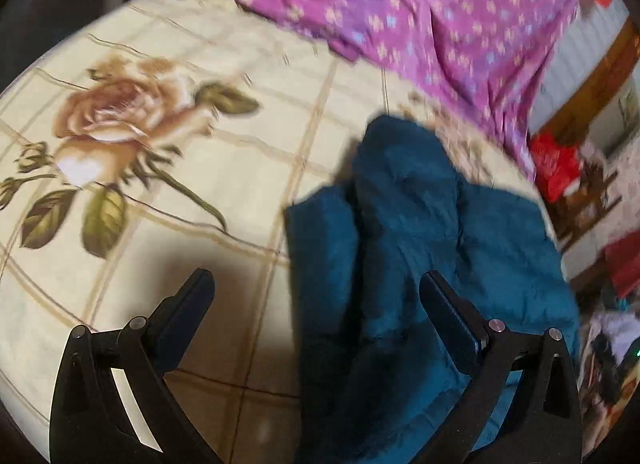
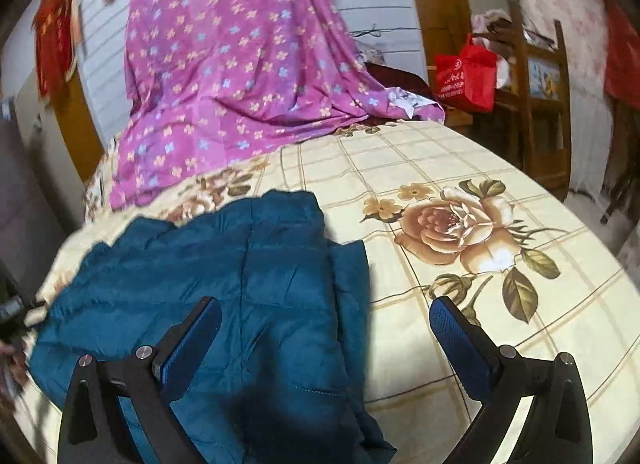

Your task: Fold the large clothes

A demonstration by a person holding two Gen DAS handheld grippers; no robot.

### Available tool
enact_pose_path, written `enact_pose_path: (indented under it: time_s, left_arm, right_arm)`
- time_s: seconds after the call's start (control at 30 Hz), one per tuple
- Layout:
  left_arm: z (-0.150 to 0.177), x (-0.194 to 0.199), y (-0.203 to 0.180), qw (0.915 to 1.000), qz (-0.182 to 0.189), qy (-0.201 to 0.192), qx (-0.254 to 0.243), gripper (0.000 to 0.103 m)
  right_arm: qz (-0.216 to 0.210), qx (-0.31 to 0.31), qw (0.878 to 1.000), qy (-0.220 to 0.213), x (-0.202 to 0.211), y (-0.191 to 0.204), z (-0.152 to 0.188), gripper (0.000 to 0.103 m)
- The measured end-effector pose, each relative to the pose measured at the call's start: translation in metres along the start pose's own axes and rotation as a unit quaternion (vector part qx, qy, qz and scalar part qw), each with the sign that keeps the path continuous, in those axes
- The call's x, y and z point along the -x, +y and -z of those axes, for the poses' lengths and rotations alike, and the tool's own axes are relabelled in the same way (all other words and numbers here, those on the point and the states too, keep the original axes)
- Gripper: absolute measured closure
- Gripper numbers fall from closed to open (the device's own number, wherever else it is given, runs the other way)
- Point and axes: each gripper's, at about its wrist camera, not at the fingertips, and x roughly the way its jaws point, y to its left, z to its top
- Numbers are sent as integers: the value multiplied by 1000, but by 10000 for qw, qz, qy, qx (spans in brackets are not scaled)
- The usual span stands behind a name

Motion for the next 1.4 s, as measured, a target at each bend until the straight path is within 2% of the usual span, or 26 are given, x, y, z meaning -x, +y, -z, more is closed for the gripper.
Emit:
enact_pose_path:
  time_s: [0.17, 0.3, 0.4, 0.47, 0.57, 0.63, 0.83, 0.9, 0.97, 1.03, 1.1, 1.13, 1.23, 1.27, 1.33, 1.4]
  left_arm:
    - [4, -23, -14, 9982, 84, 373, -452, 1]
    - [0, -41, -10, 9970, 283, 584, -427, 0]
    - [-6, -46, -15, 9957, 251, 579, -682, 0]
    - [-7, -46, -18, 9947, 275, 585, -803, 0]
    - [-10, -49, -20, 9929, 360, 608, -959, 0]
    - [-13, -52, -19, 9914, 455, 625, -1056, 0]
    - [-20, -58, -18, 9887, 665, 641, -1179, 0]
    - [-20, -59, -21, 9892, 621, 575, -1200, 0]
    - [-19, -60, -26, 9883, 642, 531, -1274, 11]
    - [-18, -61, -30, 9876, 663, 501, -1331, 16]
    - [-16, -61, -32, 9869, 738, 504, -1344, 28]
    - [-14, -61, -34, 9862, 801, 505, -1361, 36]
    - [-11, -60, -41, 9828, 886, 484, -1549, 51]
    - [-9, -59, -43, 9820, 868, 461, -1615, 52]
    - [-8, -60, -45, 9814, 813, 422, -1689, 52]
    - [-6, -61, -48, 9800, 735, 370, -1812, 46]
  right_arm:
    - [-167, -118, 9997, 106, -7, -1, 1, 0]
    - [-498, -251, 9973, 474, -28, -8, 6, 0]
    - [-395, 22, 9976, 572, -39, -9, 3, 0]
    - [-479, 206, 9968, 614, -45, -14, 0, 0]
    - [-849, 222, 9916, 951, -66, -27, -2, 0]
    - [-930, 145, 9890, 1137, -80, -38, -2, 0]
    - [-1955, -606, 9644, 1672, -115, -68, 2, 0]
    - [-2060, -480, 9631, 1665, -119, -64, 3, 0]
    - [-2196, -401, 9597, 1709, -123, -58, 2, 0]
    - [-2421, -246, 9542, 1743, -127, -48, 3, 0]
    - [-2504, -70, 9524, 1737, -127, -40, 5, 0]
    - [-2542, -35, 9515, 1734, -127, -39, 6, 1]
    - [-2730, 70, 9483, 1619, -125, -37, 7, 25]
    - [-2684, 236, 9509, 1524, -121, -33, 6, 33]
    - [-2384, 686, 9584, 1412, -115, -19, 3, 37]
    - [-2068, 1117, 9632, 1305, -111, -6, 5, 38]
